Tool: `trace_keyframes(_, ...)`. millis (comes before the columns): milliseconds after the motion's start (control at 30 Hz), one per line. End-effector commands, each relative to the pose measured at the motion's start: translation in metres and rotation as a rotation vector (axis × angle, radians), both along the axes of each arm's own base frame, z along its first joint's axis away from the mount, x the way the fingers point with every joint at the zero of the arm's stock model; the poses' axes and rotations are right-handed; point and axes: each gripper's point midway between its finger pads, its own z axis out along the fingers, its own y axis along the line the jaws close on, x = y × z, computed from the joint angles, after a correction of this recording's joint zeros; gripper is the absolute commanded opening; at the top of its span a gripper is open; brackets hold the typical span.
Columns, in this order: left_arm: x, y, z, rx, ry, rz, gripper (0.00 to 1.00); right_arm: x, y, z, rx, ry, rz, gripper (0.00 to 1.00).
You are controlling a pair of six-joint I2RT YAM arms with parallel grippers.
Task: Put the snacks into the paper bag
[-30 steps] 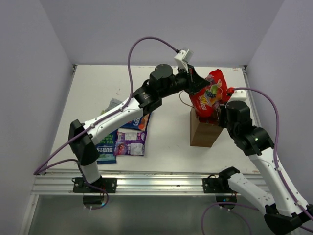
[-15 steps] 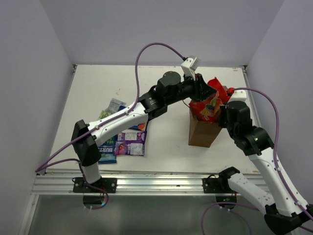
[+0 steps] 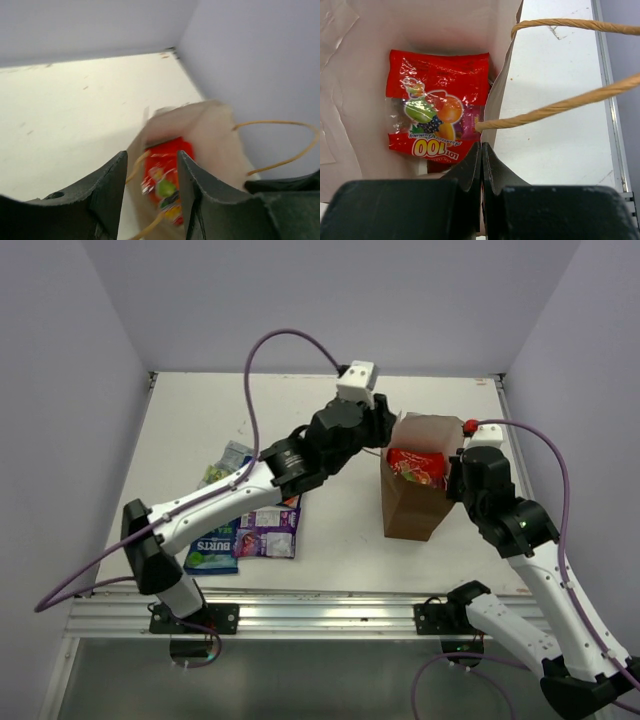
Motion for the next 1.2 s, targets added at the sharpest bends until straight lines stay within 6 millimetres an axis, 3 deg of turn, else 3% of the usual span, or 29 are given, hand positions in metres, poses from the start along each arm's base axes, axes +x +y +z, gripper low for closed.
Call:
trace_keyframes(0,0.016,0.124,-0.011,0.104,-0.019,0.402,0.48,0.003,0.007,0.005,0.016,-0.019,0.035,0.0)
trace_keyframes(67,0.024,0.162,-0.05,0.17,0.054,0.463,0.49,0.003,0.007,0.005,0.016,-0.019,0.035,0.0)
trace_keyframes(100,0.039,0.198,-0.068,0.195,0.095,0.541,0.49,0.002,0.008,0.006,0.019,-0.021,0.039,0.0)
trace_keyframes(133,0.041,0.221,-0.107,0.267,0.155,0.581,0.49,0.002,0.009,0.005,0.022,-0.021,0.044,0.0)
trace_keyframes(200,0.05,0.261,-0.156,0.35,0.243,0.647,0.49,0.003,0.01,0.005,0.024,-0.021,0.047,0.0)
trace_keyframes(300,0.058,0.281,-0.194,0.426,0.304,0.692,0.67,0.003,0.011,0.005,0.026,-0.019,0.053,0.0)
trace_keyframes(333,0.06,0.282,-0.202,0.451,0.317,0.696,0.73,0.003,0.011,0.005,0.026,-0.018,0.054,0.0)
trace_keyframes(500,0.064,0.286,-0.259,0.553,0.438,0.694,0.78,0.002,0.01,0.006,0.027,-0.025,0.052,0.0)
trace_keyframes(533,0.063,0.287,-0.266,0.564,0.452,0.697,0.84,0.002,0.009,0.006,0.025,-0.024,0.049,0.0)
trace_keyframes(667,0.058,0.289,-0.305,0.584,0.522,0.679,0.86,0.002,0.01,0.006,0.027,-0.023,0.052,0.0)
trace_keyframes(733,0.056,0.29,-0.317,0.591,0.551,0.669,0.91,0.002,0.01,0.006,0.027,-0.023,0.057,0.0)
trace_keyframes(1000,0.052,0.29,-0.364,0.626,0.637,0.619,0.91,0.001,0.013,0.007,0.034,-0.026,0.072,0.0)
trace_keyframes(1067,0.051,0.288,-0.371,0.629,0.649,0.607,0.86,0.001,0.013,0.008,0.035,-0.029,0.077,0.0)
trace_keyframes(1100,0.05,0.288,-0.375,0.634,0.658,0.604,0.65,0.0,0.013,0.008,0.035,-0.03,0.076,0.0)
trace_keyframes(1167,0.049,0.289,-0.377,0.636,0.661,0.604,0.35,0.0,0.014,0.009,0.039,-0.032,0.08,0.0)
